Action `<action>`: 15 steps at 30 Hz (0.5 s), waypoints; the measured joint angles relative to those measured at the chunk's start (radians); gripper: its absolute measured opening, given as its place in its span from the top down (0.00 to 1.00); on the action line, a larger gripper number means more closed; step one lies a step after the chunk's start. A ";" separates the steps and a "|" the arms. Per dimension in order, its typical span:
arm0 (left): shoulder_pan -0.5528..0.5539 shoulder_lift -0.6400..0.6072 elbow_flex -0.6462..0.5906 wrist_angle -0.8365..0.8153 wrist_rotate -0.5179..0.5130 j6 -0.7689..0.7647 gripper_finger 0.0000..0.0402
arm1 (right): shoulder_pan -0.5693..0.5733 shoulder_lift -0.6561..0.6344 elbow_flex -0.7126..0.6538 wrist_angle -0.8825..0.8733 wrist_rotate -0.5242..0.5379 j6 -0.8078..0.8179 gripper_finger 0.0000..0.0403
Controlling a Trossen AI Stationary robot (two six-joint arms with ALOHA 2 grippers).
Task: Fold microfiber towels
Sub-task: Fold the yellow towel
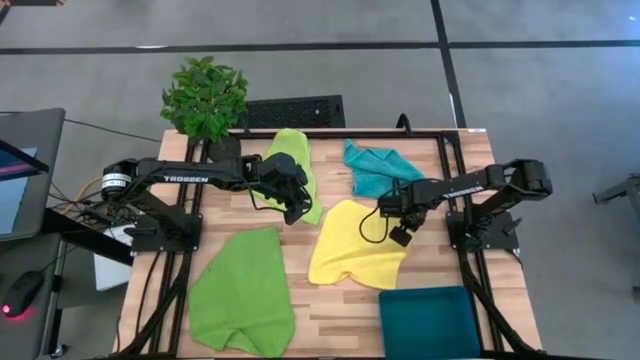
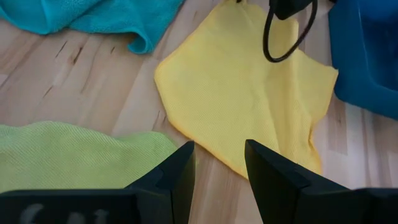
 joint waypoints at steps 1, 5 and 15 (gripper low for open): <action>0.001 0.004 0.000 0.001 0.000 -0.001 0.67 | 0.004 0.000 0.007 -0.001 0.006 -0.012 0.95; 0.005 0.046 0.000 0.009 0.006 -0.003 0.67 | 0.026 0.000 0.051 -0.008 0.071 -0.064 0.99; 0.069 0.203 0.000 0.149 0.233 0.099 0.67 | 0.108 0.000 0.177 -0.119 0.171 -0.127 0.98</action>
